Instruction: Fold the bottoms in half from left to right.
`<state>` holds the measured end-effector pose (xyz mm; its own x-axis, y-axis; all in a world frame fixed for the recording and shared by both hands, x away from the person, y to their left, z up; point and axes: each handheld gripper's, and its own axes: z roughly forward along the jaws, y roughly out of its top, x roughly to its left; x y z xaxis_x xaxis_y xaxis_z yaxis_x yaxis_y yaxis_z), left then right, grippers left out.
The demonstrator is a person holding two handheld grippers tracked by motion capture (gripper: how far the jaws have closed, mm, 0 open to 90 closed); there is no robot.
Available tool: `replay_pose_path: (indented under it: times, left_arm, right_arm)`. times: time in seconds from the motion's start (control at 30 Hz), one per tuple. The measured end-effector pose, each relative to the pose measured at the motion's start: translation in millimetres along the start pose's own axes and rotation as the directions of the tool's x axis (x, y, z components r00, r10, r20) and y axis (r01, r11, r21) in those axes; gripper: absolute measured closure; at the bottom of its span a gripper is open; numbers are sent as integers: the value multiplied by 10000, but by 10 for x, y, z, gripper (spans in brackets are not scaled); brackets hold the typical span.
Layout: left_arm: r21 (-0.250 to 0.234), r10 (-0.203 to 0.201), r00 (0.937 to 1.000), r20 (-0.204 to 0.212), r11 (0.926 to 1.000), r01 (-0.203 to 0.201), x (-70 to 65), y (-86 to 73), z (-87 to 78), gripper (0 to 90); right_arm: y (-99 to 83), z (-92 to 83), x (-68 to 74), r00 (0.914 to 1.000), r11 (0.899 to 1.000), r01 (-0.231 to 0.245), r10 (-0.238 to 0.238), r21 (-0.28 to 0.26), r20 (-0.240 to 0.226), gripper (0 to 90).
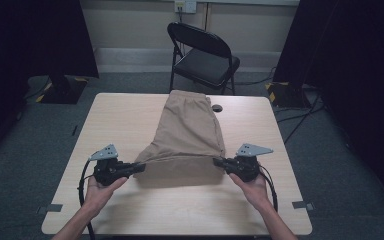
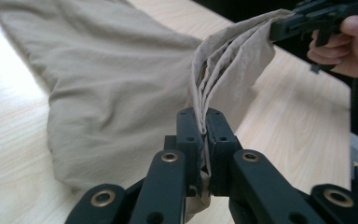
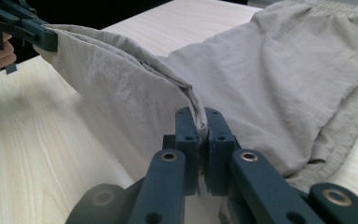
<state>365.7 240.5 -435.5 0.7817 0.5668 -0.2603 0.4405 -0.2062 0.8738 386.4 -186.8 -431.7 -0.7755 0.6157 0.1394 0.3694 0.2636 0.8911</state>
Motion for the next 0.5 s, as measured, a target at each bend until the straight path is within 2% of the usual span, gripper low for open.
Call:
replay_pose_path:
  times: [0.13, 0.33, 0.5]
  left_arm:
    - [49, 215, 9998, -20, 9998, -215, -25, 15, -26, 863]
    - [-181, 301, 9995, -23, 9994, -301, -44, 48, -63, 863]
    - [-522, 254, 9994, 232, 9983, -242, -59, 90, -109, 862]
  right_arm:
    - [39, -34, 22, 10000, 9999, 77, -78, -135, -43, 864]
    - [70, -69, 51, 9999, 9997, 107, -109, -229, -86, 864]
    - [162, -150, 88, 9997, 9985, 233, -238, -490, -92, 864]
